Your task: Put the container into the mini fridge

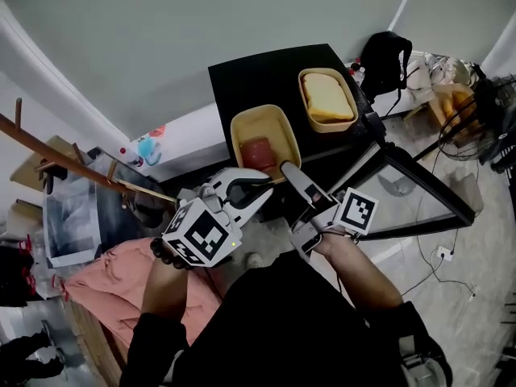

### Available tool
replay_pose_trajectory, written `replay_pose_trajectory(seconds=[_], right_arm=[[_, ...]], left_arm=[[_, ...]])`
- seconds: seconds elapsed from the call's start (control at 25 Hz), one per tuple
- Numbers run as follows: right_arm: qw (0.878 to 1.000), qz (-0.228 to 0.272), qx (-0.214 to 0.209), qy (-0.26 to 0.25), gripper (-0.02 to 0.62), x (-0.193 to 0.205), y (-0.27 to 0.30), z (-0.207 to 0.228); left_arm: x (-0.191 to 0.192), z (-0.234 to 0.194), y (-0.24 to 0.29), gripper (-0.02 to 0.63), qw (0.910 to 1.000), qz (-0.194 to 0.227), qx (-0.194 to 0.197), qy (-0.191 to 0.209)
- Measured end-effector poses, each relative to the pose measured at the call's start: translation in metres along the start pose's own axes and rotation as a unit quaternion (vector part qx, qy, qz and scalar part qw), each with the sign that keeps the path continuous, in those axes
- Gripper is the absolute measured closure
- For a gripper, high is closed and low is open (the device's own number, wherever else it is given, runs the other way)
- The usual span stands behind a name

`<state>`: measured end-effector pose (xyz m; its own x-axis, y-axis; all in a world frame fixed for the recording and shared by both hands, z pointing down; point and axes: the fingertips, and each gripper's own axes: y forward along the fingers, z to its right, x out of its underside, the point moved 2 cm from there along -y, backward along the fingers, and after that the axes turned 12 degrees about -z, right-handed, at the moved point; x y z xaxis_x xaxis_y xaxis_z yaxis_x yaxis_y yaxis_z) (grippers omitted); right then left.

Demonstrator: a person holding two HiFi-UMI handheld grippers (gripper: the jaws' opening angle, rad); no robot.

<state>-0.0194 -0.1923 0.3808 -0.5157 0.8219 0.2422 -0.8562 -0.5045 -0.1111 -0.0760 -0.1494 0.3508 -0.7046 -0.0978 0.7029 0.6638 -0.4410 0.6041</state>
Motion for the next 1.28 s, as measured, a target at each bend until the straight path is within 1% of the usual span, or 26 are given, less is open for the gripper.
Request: replay_pose_trajectory(seconds=[0.16, 0.32, 0.6, 0.68, 0.72, 0.76, 0.8, 0.92, 1.04, 1.16, 1.2, 1.24, 1.28], right_arm=[[1.0, -0.013, -0.002, 0.015, 0.279, 0.003, 0.01, 0.003], [1.0, -0.009, 0.006, 0.022, 0.281, 0.003, 0.01, 0.005], [0.998, -0.019, 0.006, 0.051, 0.284, 0.007, 0.009, 0.013], [0.998, -0.019, 0.002, 0.054, 0.293, 0.007, 0.009, 0.013], [0.998, -0.02, -0.002, 0.055, 0.311, 0.007, 0.009, 0.012], [0.998, -0.02, -0.007, 0.057, 0.349, 0.006, 0.009, 0.011], [0.998, -0.02, -0.011, 0.06, 0.367, 0.006, 0.009, 0.01], [0.997, -0.018, -0.022, 0.068, 0.371, 0.008, 0.009, 0.009], [0.997, -0.01, -0.03, 0.072, 0.373, 0.007, 0.005, 0.008], [0.997, -0.008, -0.039, 0.072, 0.374, 0.008, -0.001, 0.007], [0.997, -0.007, -0.042, 0.072, 0.374, 0.009, -0.004, 0.007], [0.996, -0.006, -0.045, 0.072, 0.374, 0.009, -0.007, 0.006], [0.996, -0.004, -0.048, 0.072, 0.374, 0.009, -0.011, 0.006]], left_arm=[[0.002, 0.005, -0.006, 0.568, 1.0, 0.003, -0.002, -0.001], [0.002, 0.006, -0.008, 0.568, 1.0, 0.005, -0.005, -0.004], [-0.001, 0.011, -0.004, 0.568, 0.9999, -0.002, -0.007, 0.015], [-0.002, 0.011, -0.003, 0.568, 0.9998, -0.005, -0.007, 0.019], [-0.002, 0.012, -0.002, 0.568, 0.9998, -0.004, -0.006, 0.019], [-0.002, 0.012, -0.002, 0.568, 0.9998, -0.002, -0.007, 0.019], [-0.002, 0.012, -0.003, 0.567, 0.9998, 0.002, -0.009, 0.019], [-0.001, 0.012, -0.006, 0.561, 0.9997, 0.016, -0.016, 0.011], [-0.004, 0.011, -0.016, 0.538, 0.9989, 0.04, -0.018, -0.02], [-0.006, 0.007, -0.03, 0.526, 0.9934, 0.091, -0.026, -0.065], [-0.003, 0.005, -0.035, 0.521, 0.9893, 0.107, -0.032, -0.093], [0.002, 0.002, -0.039, 0.515, 0.9831, 0.119, -0.038, -0.134], [0.01, 0.0, -0.042, 0.5, 0.9749, 0.125, -0.042, -0.179]])
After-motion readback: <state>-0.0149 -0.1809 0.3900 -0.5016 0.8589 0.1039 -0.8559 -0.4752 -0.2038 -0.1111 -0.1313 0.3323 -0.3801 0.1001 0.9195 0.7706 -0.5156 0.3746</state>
